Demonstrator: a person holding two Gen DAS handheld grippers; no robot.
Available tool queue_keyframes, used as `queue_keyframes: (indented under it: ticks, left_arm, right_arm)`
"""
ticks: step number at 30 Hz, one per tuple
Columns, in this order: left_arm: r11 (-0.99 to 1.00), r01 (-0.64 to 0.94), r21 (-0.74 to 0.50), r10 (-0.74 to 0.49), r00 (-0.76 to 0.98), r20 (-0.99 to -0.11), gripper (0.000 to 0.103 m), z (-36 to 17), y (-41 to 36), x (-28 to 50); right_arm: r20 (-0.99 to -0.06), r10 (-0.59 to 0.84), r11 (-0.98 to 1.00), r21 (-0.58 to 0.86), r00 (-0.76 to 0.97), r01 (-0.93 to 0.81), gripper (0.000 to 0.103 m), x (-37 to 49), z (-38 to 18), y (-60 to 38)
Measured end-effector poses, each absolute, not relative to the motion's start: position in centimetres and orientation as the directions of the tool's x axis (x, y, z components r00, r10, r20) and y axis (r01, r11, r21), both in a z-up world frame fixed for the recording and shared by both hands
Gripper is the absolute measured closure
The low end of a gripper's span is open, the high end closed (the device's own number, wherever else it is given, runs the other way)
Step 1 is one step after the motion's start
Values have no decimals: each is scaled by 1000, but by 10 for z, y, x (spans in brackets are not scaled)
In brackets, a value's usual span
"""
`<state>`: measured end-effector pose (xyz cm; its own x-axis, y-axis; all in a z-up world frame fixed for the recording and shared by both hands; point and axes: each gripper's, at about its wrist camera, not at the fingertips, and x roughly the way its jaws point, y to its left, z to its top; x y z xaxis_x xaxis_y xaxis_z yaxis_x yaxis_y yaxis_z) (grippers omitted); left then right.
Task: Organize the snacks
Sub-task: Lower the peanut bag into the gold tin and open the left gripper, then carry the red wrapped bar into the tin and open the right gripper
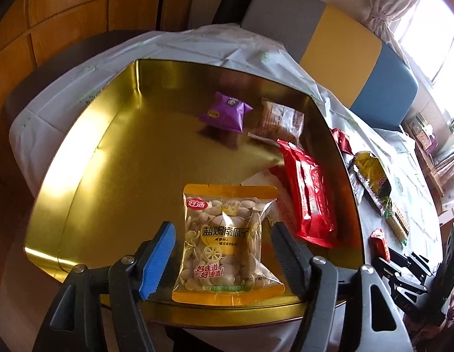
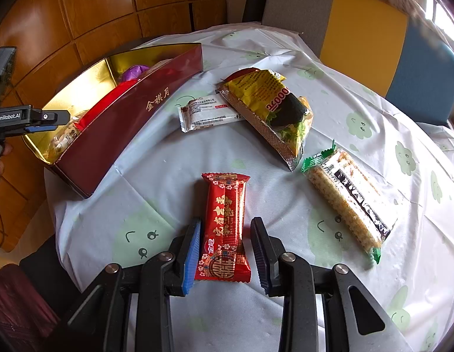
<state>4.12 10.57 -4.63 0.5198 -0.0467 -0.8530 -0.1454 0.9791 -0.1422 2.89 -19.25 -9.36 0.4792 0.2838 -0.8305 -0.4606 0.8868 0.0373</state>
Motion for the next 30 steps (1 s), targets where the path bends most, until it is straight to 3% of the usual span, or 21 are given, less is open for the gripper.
queue_keyframes:
  ticks: [12,30]
  left_arm:
    - [987,-160,24,120,626,-771,34,-17,100,20]
    - [972,-228,50,192,659,-728,34,-9,109,11]
  right_arm:
    - [-823,275,901,39,497,-433,69,26,-94,-193]
    - [-822,274,948,143,500,-285,77,21,-86,-195]
